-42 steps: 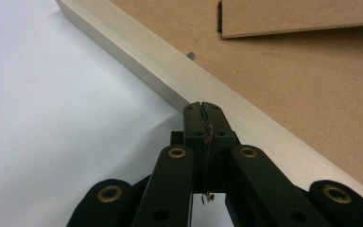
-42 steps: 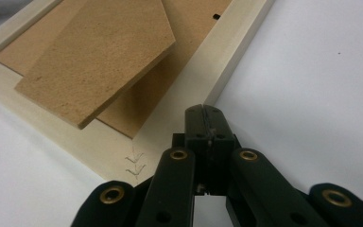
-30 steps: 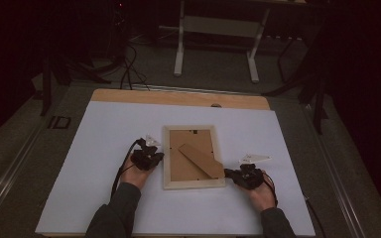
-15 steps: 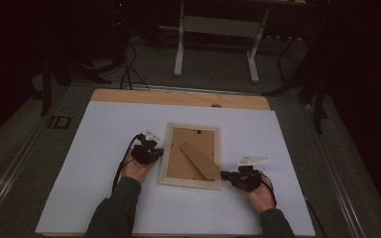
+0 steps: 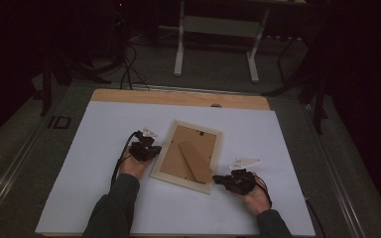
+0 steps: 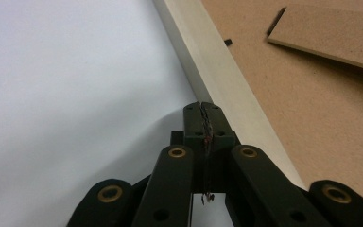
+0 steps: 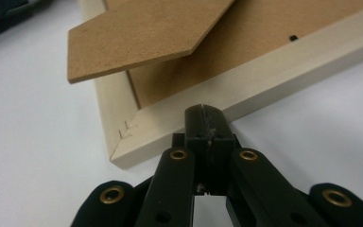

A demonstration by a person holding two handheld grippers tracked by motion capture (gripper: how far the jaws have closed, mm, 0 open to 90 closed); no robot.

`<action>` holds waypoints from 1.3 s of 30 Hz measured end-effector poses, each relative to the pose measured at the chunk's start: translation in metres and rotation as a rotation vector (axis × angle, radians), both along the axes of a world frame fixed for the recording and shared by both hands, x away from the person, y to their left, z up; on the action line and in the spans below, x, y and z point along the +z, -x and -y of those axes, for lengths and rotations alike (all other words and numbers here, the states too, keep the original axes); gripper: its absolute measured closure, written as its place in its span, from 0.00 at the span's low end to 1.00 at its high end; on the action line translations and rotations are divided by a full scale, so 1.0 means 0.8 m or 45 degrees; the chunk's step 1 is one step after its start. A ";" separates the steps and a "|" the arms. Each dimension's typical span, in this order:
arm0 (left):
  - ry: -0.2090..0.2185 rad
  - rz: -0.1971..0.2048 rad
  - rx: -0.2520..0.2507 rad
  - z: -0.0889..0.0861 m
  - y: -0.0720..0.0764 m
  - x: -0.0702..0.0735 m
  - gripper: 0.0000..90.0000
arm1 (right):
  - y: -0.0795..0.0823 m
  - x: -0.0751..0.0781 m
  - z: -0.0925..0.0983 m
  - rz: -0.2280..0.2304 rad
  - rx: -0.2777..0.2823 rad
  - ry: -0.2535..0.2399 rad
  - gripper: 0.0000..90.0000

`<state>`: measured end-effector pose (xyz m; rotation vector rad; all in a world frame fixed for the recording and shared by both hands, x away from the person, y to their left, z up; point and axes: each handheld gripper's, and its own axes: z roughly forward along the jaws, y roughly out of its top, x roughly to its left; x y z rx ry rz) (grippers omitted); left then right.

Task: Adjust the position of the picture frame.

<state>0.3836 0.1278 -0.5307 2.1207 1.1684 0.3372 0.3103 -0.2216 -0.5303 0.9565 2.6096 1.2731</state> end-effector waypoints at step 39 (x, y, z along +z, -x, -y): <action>0.110 0.123 -0.071 -0.025 0.130 0.012 1.00 | -0.071 0.024 0.003 0.129 -0.196 0.006 1.00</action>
